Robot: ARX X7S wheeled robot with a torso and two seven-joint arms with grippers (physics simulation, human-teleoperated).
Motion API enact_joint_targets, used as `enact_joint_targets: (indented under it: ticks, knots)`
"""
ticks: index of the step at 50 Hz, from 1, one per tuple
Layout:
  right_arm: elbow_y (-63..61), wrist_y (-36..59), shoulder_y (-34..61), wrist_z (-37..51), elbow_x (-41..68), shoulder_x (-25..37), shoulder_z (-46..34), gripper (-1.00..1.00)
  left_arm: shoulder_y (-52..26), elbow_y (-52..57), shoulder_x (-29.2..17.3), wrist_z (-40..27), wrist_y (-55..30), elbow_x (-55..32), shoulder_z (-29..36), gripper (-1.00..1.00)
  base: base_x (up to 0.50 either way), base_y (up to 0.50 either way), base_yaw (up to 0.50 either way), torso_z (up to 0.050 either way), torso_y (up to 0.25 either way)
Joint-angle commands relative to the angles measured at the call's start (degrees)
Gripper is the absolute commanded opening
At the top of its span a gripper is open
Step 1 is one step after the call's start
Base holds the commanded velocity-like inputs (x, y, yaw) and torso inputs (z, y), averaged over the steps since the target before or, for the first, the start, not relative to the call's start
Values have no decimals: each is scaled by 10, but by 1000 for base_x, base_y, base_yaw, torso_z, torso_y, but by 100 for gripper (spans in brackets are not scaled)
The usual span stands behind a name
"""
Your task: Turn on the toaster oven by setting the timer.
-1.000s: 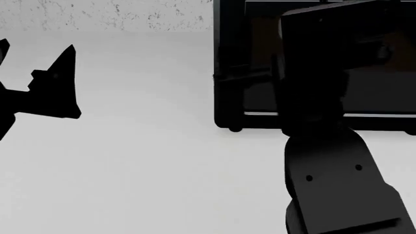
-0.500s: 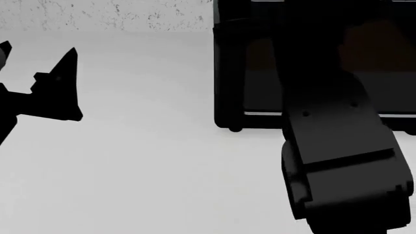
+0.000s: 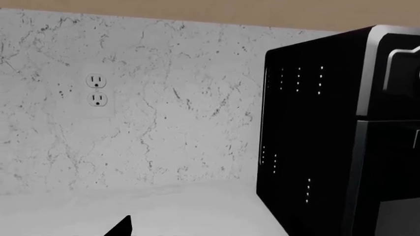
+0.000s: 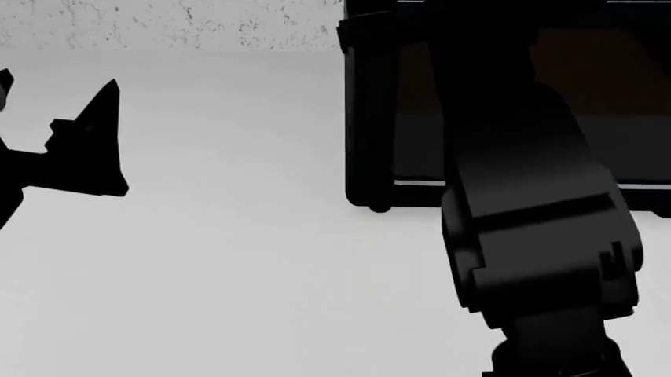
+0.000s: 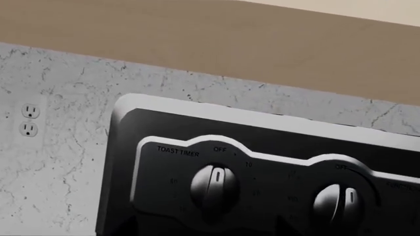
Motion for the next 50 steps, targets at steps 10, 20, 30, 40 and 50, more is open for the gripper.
enact_joint_targets:
  ticks: [10, 20, 30, 40, 50]
  knots:
    - [25, -12, 16, 1, 0, 2, -10, 100, 7, -4, -3, 0, 9, 1, 6, 100, 0, 0, 0, 0, 0]
    - [46, -24, 22, 0, 1, 5, -12, 100, 7, -6, -4, -1, 11, 1, 8, 100, 0, 0, 0, 0, 0]
    - [60, -36, 24, -2, 1, 6, -17, -100, 8, -13, -3, 0, 18, 5, 15, 100, 0, 0, 0, 0, 0]
    - [57, -33, 28, -2, 1, 7, -25, -100, 10, -17, -3, 1, 23, 5, 18, 100, 4, 0, 1, 0, 0]
    - [44, -28, 34, 12, 17, -1, -4, -100, 10, -14, -3, -2, 21, 1, 19, 100, 2, 0, 2, 0, 0]
